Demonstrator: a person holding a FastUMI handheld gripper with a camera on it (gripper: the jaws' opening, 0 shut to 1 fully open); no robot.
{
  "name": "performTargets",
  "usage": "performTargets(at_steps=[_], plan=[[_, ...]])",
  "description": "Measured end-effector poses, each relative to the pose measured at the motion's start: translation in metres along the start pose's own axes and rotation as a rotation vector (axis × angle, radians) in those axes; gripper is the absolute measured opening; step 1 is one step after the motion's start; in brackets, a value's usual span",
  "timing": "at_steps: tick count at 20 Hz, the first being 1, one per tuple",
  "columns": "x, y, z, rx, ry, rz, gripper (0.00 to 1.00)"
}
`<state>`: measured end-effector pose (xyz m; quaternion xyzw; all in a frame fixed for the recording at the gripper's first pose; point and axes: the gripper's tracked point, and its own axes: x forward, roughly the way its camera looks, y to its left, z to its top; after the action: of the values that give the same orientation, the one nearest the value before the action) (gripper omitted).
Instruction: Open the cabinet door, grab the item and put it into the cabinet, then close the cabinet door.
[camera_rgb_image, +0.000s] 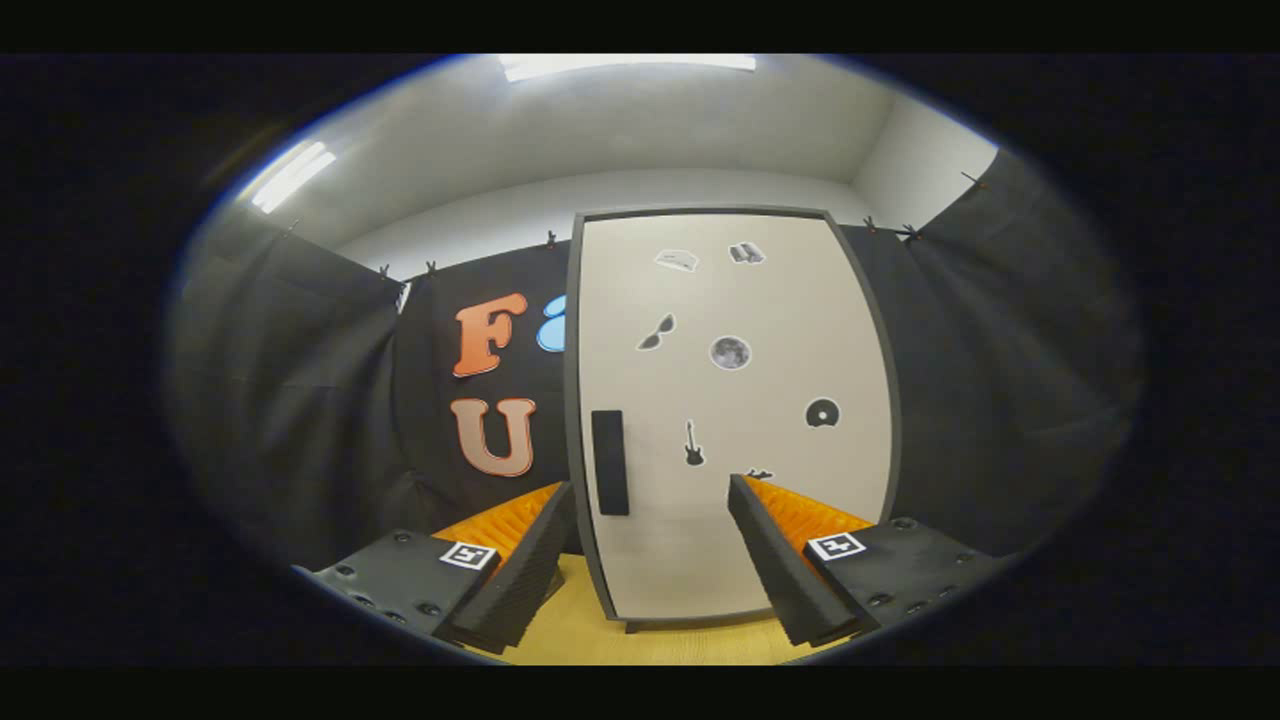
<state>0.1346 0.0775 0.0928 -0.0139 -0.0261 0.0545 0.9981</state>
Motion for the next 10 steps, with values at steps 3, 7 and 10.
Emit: performTargets(at_steps=[3,7,10], plan=[[0.054,0.019,-0.001,-0.064,0.023,0.023,0.97],[0.11,0.025,-0.027,-0.113,0.089,-0.022,0.97],[0.133,0.025,-0.05,-0.094,0.138,-0.034,0.97]])
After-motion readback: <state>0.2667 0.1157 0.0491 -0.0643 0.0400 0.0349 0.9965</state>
